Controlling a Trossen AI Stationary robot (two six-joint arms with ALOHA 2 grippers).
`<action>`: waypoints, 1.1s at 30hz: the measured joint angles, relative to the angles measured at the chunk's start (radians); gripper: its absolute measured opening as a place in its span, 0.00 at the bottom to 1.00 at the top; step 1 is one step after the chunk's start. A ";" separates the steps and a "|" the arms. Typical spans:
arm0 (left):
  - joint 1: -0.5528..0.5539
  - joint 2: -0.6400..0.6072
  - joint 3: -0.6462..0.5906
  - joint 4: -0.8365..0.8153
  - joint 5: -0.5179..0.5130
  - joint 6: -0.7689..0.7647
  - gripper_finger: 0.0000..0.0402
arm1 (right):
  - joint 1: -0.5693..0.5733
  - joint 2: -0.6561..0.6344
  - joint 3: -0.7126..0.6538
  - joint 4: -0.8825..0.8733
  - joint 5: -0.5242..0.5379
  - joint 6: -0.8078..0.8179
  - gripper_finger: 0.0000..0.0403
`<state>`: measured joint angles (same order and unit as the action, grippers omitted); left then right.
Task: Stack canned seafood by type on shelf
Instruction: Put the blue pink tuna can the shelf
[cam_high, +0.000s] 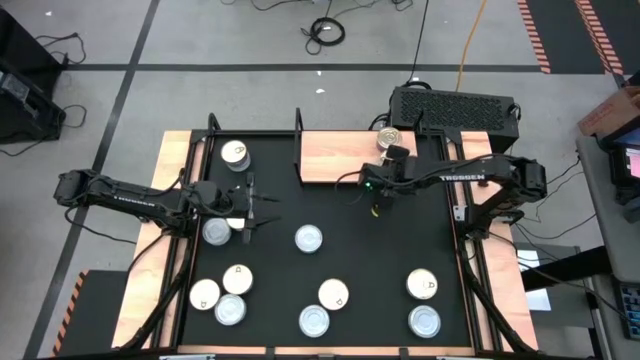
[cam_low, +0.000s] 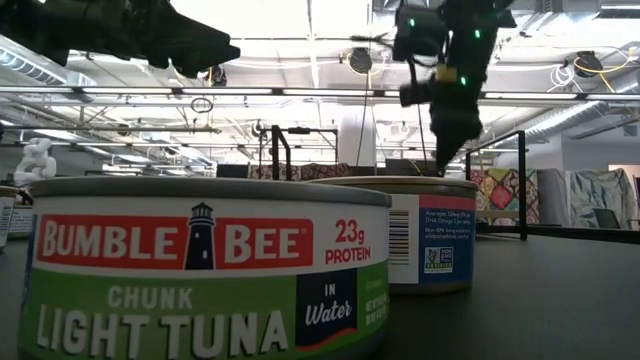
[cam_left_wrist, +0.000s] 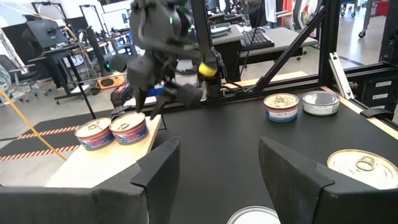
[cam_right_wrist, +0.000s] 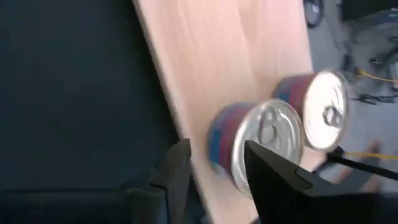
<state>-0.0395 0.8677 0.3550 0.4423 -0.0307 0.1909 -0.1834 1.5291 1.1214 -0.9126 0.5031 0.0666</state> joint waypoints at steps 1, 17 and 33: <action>0.000 0.000 0.000 0.001 0.000 0.000 0.54 | 0.005 0.000 0.018 -0.016 -0.043 0.021 0.38; 0.000 0.000 0.000 0.028 0.000 -0.028 0.54 | 0.372 -0.001 0.099 -0.167 -0.511 0.729 0.33; 0.000 0.000 0.000 0.051 0.027 -0.079 0.54 | 0.746 0.004 0.098 -0.295 -0.606 1.638 0.32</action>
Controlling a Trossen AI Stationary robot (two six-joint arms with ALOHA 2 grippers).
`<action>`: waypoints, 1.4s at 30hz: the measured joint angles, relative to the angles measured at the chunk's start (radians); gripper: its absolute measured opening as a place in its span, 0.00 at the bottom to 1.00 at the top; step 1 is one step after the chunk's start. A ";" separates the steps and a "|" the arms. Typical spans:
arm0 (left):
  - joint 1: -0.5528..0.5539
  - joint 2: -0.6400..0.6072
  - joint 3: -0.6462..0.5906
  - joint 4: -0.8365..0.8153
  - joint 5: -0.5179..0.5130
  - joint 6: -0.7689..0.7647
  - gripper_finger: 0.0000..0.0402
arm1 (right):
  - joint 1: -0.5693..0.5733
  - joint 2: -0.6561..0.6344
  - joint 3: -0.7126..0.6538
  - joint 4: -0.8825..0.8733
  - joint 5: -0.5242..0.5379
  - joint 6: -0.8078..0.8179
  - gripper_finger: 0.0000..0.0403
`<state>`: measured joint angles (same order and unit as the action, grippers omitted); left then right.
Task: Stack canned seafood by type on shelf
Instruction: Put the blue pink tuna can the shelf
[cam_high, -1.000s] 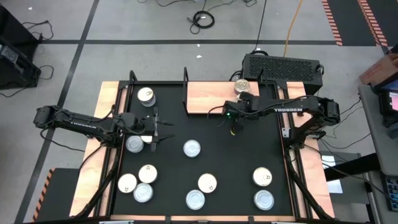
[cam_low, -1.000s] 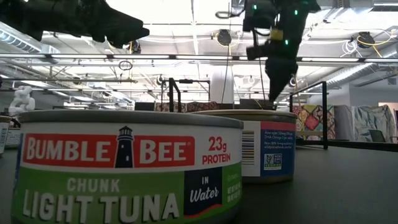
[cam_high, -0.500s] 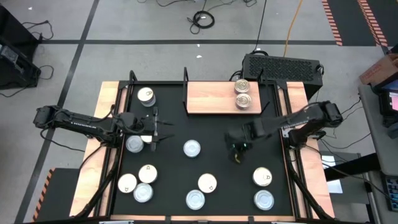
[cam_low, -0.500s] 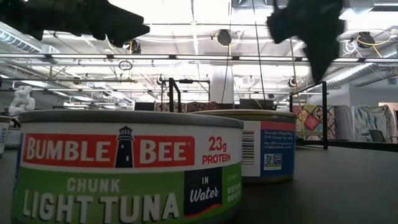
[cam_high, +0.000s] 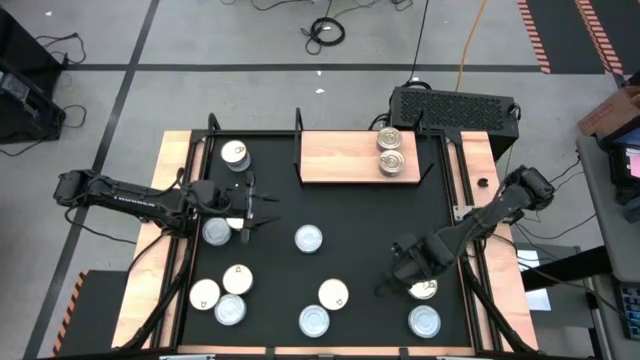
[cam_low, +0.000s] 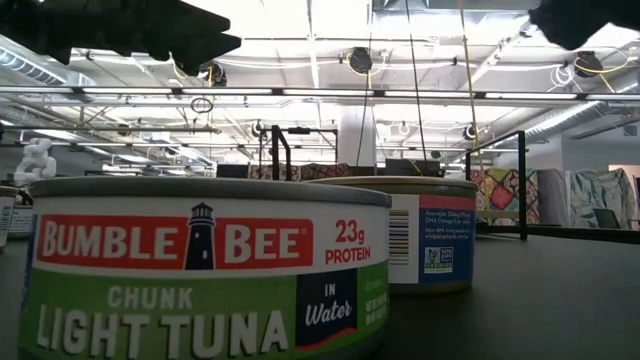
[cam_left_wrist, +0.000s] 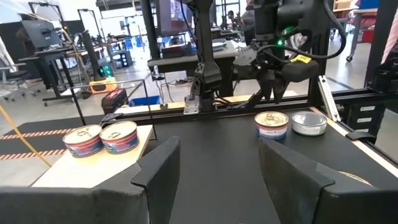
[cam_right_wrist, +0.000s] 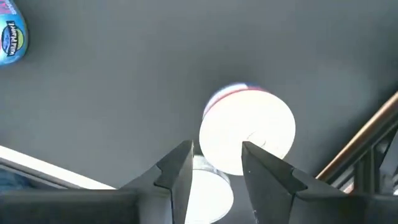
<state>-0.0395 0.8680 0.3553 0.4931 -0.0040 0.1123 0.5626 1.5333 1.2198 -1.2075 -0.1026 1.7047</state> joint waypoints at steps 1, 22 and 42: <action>0.000 0.000 0.000 0.000 0.000 0.000 0.54 | 0.010 0.000 0.000 -0.001 0.006 0.027 0.32; 0.000 0.000 0.000 -0.004 0.001 -0.002 0.54 | 0.064 0.231 0.000 0.075 0.025 0.021 0.32; 0.000 0.000 0.000 -0.004 0.001 0.001 0.54 | 0.075 0.311 0.003 0.074 -0.008 0.091 0.19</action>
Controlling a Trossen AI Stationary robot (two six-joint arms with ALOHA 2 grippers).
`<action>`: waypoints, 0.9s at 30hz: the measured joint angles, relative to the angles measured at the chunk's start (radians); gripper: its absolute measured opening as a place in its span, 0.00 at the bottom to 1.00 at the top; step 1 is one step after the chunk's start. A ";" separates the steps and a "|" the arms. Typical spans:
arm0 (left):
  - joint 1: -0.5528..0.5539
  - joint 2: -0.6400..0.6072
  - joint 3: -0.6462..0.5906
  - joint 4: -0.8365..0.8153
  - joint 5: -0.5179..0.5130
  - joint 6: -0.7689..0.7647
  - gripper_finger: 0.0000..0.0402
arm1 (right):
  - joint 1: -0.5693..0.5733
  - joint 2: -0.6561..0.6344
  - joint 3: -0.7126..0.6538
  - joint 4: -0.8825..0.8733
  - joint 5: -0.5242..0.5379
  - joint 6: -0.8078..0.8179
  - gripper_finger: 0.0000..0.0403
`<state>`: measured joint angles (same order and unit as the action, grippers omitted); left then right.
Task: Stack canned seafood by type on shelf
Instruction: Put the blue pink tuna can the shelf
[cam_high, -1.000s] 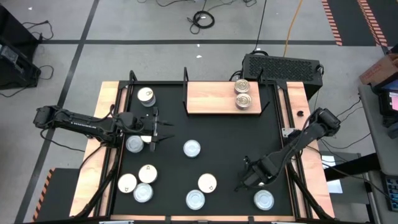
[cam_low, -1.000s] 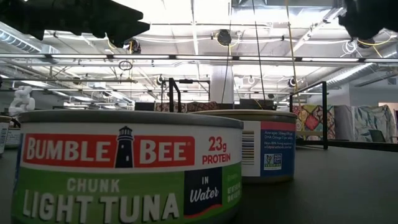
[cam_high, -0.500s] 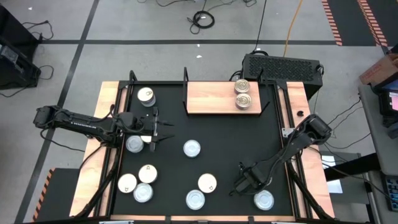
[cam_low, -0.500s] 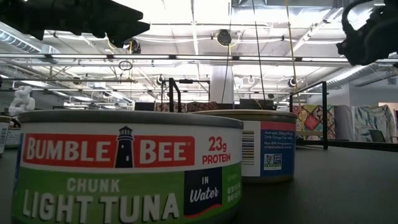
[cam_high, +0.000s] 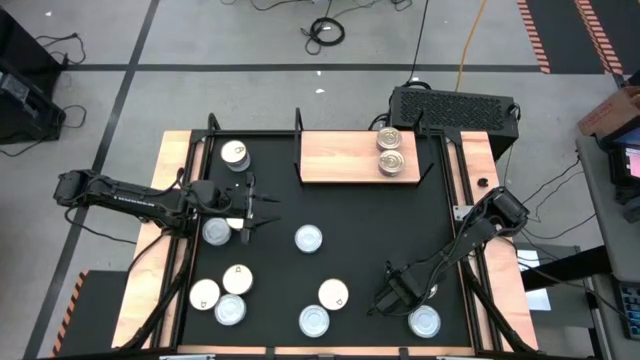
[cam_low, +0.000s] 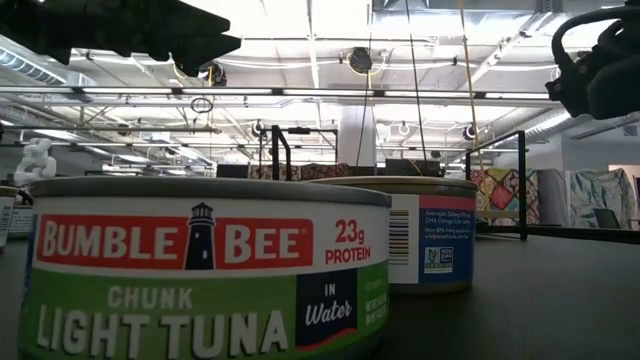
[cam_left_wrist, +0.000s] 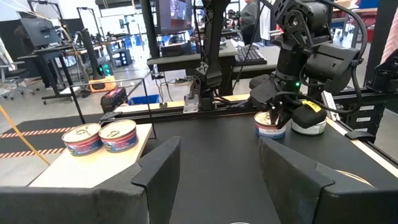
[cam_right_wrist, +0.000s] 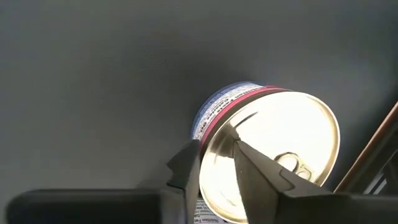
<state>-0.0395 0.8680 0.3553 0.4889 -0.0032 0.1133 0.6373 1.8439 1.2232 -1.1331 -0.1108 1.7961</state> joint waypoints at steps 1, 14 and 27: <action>0.000 0.000 0.000 0.000 0.000 0.001 0.54 | 0.000 0.000 0.000 0.003 0.000 0.000 0.16; 0.000 0.000 0.000 0.000 0.000 0.004 0.54 | -0.002 0.011 0.053 -0.048 0.021 -0.087 0.00; 0.000 0.000 0.000 -0.001 0.000 0.004 0.54 | -0.061 0.008 0.092 -0.099 0.116 -0.244 0.00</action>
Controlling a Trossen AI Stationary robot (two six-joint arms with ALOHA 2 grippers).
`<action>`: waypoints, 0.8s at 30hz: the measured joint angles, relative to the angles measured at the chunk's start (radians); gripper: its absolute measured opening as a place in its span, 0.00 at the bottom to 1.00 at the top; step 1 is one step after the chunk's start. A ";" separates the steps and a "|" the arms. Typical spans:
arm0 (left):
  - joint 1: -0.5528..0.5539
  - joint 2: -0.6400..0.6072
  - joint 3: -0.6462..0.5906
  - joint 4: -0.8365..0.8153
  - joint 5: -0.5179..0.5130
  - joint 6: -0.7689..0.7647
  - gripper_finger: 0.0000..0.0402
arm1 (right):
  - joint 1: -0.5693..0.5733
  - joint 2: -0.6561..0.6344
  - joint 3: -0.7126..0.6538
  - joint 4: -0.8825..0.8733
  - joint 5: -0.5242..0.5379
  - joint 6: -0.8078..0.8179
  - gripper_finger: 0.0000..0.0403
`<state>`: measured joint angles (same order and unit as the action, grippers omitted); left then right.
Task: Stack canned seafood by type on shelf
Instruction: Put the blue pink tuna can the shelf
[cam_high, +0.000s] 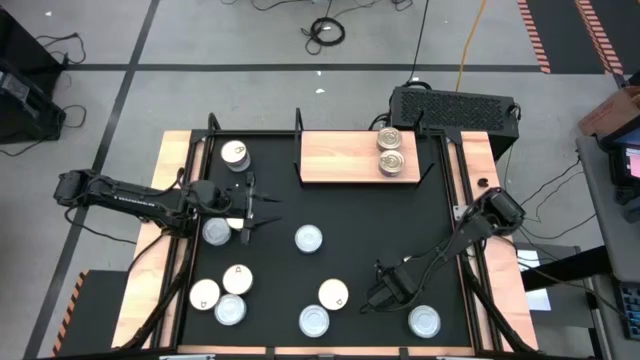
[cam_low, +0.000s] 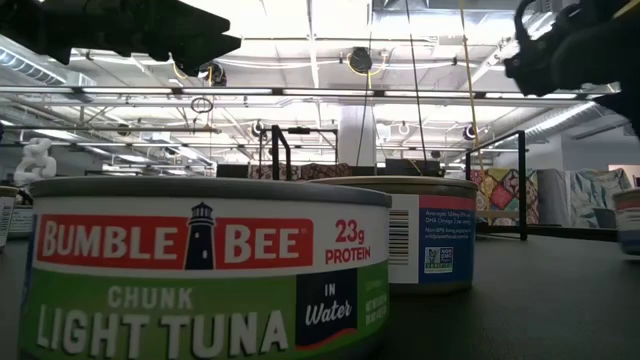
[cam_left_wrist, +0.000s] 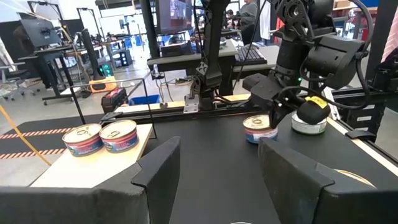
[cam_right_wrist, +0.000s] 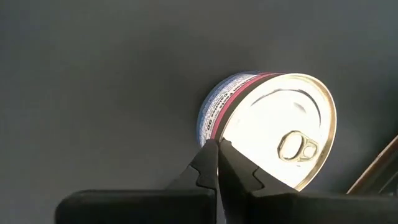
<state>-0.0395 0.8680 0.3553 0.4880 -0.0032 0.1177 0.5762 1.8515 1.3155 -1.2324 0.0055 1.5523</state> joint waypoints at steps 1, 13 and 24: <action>0.000 0.000 0.000 -0.001 0.000 0.000 0.54 | -0.004 0.000 0.000 0.000 0.003 -0.013 0.00; 0.000 0.000 0.000 0.000 0.000 0.002 0.54 | -0.052 -0.002 0.002 0.003 0.108 -0.258 0.00; 0.000 0.000 0.000 -0.001 0.000 0.010 0.54 | -0.071 -0.003 0.002 0.030 0.093 -0.362 0.04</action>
<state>-0.0395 0.8680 0.3553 0.4871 -0.0036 0.1281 0.5049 1.8488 1.3170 -1.2020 0.0982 1.1902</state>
